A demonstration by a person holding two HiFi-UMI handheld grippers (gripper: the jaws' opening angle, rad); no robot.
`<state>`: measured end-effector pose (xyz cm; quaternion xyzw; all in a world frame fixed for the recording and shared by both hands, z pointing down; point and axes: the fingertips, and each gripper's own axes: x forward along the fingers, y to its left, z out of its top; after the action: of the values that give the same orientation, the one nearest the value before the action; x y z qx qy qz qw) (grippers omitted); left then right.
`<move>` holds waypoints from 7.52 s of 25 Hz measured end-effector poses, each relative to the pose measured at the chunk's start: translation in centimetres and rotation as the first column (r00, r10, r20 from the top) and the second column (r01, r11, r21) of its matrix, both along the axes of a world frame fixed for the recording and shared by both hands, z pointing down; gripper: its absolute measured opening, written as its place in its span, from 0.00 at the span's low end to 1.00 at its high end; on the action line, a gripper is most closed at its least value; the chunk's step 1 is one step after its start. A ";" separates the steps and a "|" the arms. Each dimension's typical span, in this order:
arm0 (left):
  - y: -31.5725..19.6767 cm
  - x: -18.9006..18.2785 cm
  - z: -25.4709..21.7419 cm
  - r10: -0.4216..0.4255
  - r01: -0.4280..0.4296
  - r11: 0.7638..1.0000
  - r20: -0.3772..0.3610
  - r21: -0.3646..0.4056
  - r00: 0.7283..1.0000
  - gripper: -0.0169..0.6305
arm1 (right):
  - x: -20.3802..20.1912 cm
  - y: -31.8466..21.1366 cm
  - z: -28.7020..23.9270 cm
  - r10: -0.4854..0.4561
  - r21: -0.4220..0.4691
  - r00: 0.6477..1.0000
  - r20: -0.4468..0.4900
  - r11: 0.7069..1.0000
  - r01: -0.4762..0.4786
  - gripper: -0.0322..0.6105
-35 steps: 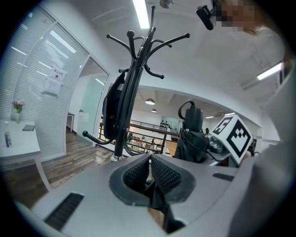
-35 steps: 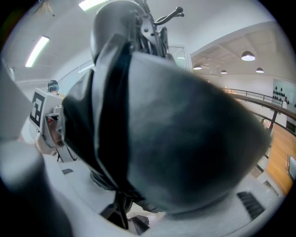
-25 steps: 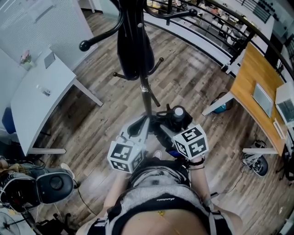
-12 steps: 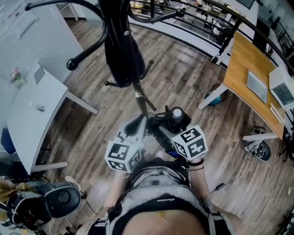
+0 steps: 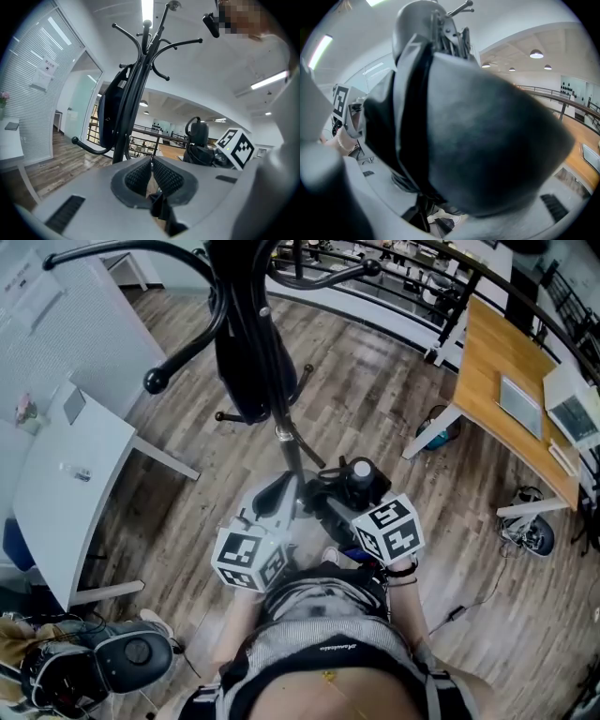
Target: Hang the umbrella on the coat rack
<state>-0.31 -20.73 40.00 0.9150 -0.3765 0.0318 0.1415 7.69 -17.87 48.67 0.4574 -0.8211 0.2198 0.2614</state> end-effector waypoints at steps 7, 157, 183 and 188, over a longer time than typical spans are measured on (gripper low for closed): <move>0.5 -0.4 -0.2 0.018 -0.018 1.000 0.005 0.004 1.000 0.05 | -0.9 -0.1 0.3 -0.001 -0.008 1.000 0.006 1.000 0.001 0.47; 1.0 -4.5 1.6 -0.090 0.091 0.995 0.031 -0.048 0.995 0.05 | 0.6 -4.3 12.9 -0.086 -0.248 0.992 -0.091 0.967 0.061 0.47; 0.6 -5.4 1.5 -0.103 0.105 0.993 0.037 -0.048 0.994 0.05 | -1.6 -7.1 14.2 -0.110 -0.251 0.993 -0.052 0.963 0.094 0.47; 0.5 -5.3 1.5 -0.101 0.103 0.993 0.038 -0.051 0.994 0.05 | -1.6 -7.5 14.7 -0.103 -0.261 0.994 -0.045 0.961 0.088 0.47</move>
<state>-5.58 -20.21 41.53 0.8898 -0.4242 0.0504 0.1604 6.12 -25.38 63.39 0.3855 -0.7987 0.2986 0.3528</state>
